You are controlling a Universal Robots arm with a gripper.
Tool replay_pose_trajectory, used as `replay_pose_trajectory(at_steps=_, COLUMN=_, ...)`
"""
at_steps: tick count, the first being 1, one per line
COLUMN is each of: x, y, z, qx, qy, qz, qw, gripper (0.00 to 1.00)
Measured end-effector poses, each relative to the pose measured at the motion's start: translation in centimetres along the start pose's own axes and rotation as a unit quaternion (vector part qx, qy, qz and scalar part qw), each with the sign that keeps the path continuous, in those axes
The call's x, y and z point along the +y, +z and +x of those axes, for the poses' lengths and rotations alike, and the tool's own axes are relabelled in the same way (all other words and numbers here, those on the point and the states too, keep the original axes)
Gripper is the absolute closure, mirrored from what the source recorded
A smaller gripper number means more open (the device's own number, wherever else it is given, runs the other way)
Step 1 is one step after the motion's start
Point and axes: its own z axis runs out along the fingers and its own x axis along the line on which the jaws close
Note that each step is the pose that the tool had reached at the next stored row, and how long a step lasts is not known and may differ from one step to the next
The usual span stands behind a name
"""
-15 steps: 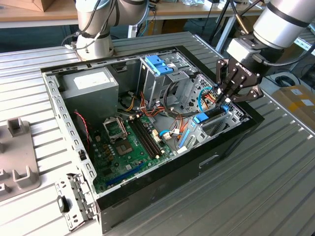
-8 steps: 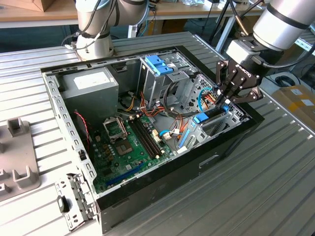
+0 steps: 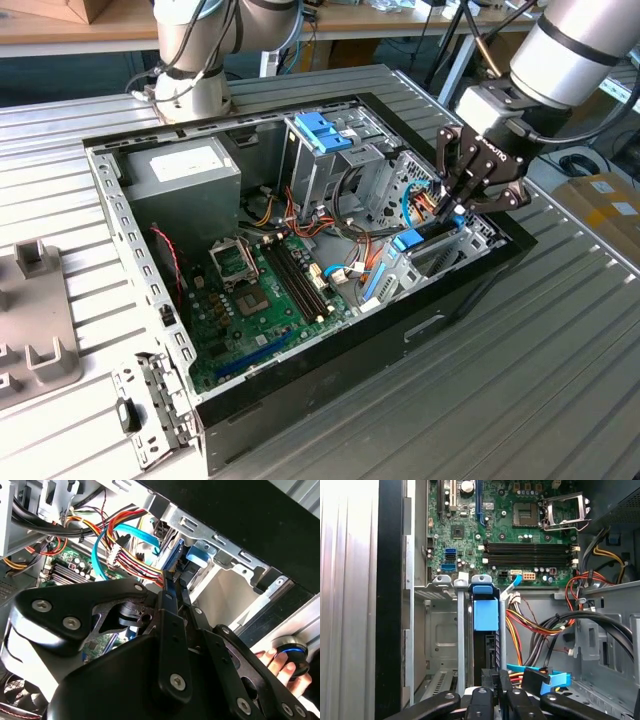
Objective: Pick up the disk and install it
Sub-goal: 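Insert the first disk wire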
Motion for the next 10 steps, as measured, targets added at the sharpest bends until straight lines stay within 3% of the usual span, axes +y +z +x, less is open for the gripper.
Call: replay_pose_trajectory(at_steps=10, x=-0.08, y=0.24, z=0.01, qx=-0.0004, qy=0.001, qz=0.0001, qw=1.0000, gripper=0.84)
